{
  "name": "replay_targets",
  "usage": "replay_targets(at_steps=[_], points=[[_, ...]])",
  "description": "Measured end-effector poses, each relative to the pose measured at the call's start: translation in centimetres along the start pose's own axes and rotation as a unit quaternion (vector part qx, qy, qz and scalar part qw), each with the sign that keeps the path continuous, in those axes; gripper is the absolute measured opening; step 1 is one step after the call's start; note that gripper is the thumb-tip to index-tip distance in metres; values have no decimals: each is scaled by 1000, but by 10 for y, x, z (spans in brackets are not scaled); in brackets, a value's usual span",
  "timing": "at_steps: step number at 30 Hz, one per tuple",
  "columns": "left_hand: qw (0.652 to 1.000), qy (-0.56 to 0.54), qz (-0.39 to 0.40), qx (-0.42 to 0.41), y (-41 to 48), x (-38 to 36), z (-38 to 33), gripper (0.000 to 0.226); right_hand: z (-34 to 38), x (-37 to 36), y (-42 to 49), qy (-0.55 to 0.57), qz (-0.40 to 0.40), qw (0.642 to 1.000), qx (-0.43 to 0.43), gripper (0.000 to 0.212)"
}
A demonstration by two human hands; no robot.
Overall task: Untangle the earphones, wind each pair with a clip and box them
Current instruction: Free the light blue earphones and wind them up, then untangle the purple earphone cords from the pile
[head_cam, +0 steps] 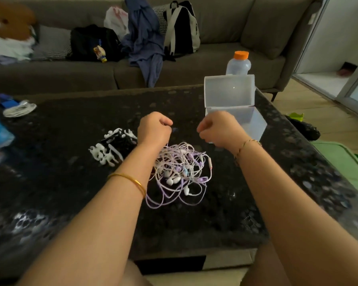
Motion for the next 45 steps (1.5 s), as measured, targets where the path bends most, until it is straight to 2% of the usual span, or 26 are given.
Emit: replay_targets(at_steps=[2, 6, 8, 10, 13, 16, 18, 19, 21, 25, 28, 31, 33, 34, 36, 38, 41, 45], points=[[1000, -7, 9, -4, -16, 4, 8, 17, -6, -14, -11, 1, 20, 1000, -21, 21], [997, 10, 52, -55, -35, -1, 13, 15, -47, -27, -15, 27, -47, 993, -105, 22], [993, 61, 65, -83, -37, -9, 12, 25, -66, -35, -15, 31, -54, 987, -147, 23], [983, 133, 81, -92, -34, -18, 12, 32, -59, -39, -12, 43, -57, 991, -115, 21], [968, 220, 81, -88, -27, -25, 17, 24, -25, -51, -10, 84, -22, 996, -12, 15], [963, 247, 77, -75, -25, -26, 24, 15, -10, -75, -10, 0, 50, 998, 26, 20], [968, 228, 76, -70, -23, -23, 24, 10, -16, -70, -5, -2, 16, 1000, 15, 15], [973, 208, 73, -69, -21, -20, 23, 9, -22, -63, -2, 31, -2, 1000, -2, 17], [984, 160, 44, -62, -19, -6, 20, 12, -33, -56, -2, 86, 12, 995, -42, 15], [995, 45, -65, -62, -17, 26, 14, 6, -55, -49, -1, 2, 51, 994, -92, 13], [992, -100, -56, -57, -23, 32, 2, 9, -71, -44, 0, -46, 37, 989, -137, 14], [980, -184, -37, -64, -30, 33, -11, 11, -60, -36, -2, -45, -29, 994, -91, 25], [976, -202, -23, -74, -33, 33, -17, 12, -37, -24, -9, 47, -78, 996, -20, 32], [976, -203, -16, -80, -34, 32, -21, 12, -27, -20, -13, 132, -70, 989, 2, 32], [973, -212, -7, -93, -38, 30, -26, 13, -11, -25, -20, 261, 10, 965, 17, 27], [969, -226, -5, -98, -39, 29, -29, 14, 0, -37, -28, 217, 76, 973, 37, 16], [966, -242, -12, -93, -39, 30, -28, 16, 0, -42, -29, 155, 61, 985, 50, 7], [976, -191, -40, -100, -38, 36, -23, 18, -18, -33, -22, 268, 27, 963, -25, 10]])
Point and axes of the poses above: each hand's wrist, its own y-axis towards the middle knuckle, its own x-axis out of the back of the hand, z = x × y, the point moved 8 cm from there along y, towards the middle knuckle, and after that the axes turned 5 degrees about -x, right-handed, at the moved point
